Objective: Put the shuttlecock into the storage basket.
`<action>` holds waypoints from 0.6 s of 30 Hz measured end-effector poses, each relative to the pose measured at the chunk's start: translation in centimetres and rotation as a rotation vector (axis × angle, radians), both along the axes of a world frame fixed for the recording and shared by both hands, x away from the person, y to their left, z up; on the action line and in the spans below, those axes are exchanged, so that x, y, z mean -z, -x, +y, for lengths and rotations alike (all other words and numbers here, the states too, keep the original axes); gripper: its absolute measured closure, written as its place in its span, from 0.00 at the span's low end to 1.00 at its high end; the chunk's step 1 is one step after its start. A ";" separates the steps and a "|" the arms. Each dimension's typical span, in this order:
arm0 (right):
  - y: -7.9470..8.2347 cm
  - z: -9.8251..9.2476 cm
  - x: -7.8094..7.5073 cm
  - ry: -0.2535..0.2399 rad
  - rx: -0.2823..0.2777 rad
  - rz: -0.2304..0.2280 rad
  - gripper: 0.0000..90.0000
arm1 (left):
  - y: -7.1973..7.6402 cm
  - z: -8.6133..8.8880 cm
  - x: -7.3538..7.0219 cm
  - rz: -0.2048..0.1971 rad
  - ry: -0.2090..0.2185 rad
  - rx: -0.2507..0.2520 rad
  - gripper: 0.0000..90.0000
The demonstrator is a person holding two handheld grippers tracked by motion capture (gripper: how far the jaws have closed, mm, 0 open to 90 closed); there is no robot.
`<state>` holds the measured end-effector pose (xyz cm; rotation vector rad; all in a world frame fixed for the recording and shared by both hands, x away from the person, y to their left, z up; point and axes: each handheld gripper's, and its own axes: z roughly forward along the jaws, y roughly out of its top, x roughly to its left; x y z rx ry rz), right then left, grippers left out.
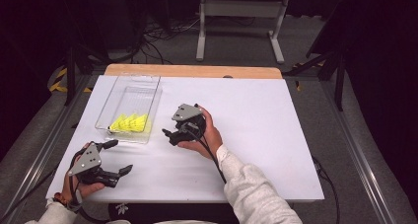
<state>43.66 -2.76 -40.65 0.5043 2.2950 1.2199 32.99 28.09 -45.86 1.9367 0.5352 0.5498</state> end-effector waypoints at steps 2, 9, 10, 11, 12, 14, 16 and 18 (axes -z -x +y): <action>0.0 0.0 0.0 -0.001 0.000 0.003 0.10 | 0.0 0.0 0.0 0.000 0.000 0.001 0.06; 0.1 0.0 0.2 0.003 0.005 0.000 0.05 | 0.0 0.0 0.0 0.002 -0.004 0.000 0.06; 0.1 0.0 0.3 0.001 0.004 0.001 0.04 | 0.0 0.0 0.0 0.001 -0.002 0.000 0.06; 0.1 0.0 0.3 0.001 0.005 -0.001 0.04 | 0.0 0.0 0.0 0.001 -0.001 0.000 0.06; 0.1 0.0 0.3 0.002 0.011 -0.007 0.04 | 0.0 0.0 0.0 0.001 -0.001 0.000 0.06; 0.2 0.0 0.2 0.000 0.017 -0.021 0.04 | 0.0 0.0 0.0 -0.001 -0.004 -0.001 0.06; 0.3 0.0 0.1 0.002 0.023 -0.032 0.04 | 0.0 0.0 0.0 -0.001 -0.004 -0.001 0.06; 0.3 -0.1 0.0 -0.007 0.025 -0.034 0.04 | 0.0 0.0 0.0 -0.001 0.000 -0.003 0.06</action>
